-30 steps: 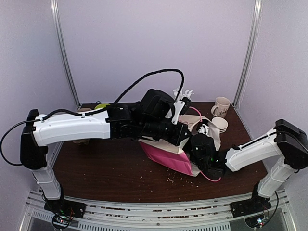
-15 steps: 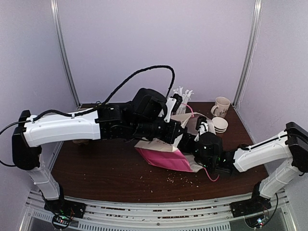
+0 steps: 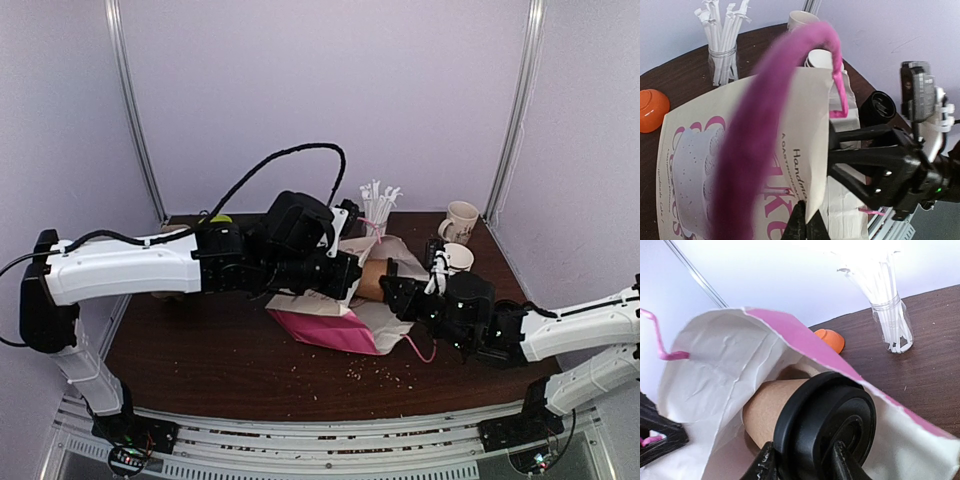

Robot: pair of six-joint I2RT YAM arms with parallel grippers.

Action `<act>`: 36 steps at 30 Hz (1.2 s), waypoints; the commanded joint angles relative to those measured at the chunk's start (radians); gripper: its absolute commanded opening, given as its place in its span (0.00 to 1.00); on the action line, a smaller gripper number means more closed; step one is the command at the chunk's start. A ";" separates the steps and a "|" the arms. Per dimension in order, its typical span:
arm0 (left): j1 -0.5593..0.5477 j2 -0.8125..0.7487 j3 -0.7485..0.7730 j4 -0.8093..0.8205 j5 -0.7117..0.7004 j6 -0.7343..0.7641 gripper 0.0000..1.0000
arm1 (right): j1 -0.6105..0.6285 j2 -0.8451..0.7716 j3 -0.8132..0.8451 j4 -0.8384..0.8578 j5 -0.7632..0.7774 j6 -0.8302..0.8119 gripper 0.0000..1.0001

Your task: Pack the takeout coffee

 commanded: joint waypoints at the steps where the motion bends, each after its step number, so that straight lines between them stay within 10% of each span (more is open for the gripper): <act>1: 0.016 -0.031 -0.027 0.015 -0.038 0.002 0.00 | 0.003 -0.064 -0.017 -0.022 -0.036 -0.024 0.00; 24: 0.031 -0.123 -0.057 -0.073 -0.102 0.044 0.00 | 0.003 -0.479 0.233 -0.612 -0.151 -0.271 0.00; 36: 0.033 -0.292 -0.052 -0.144 0.046 0.155 0.00 | 0.003 -0.462 0.460 -0.913 0.278 -0.419 0.00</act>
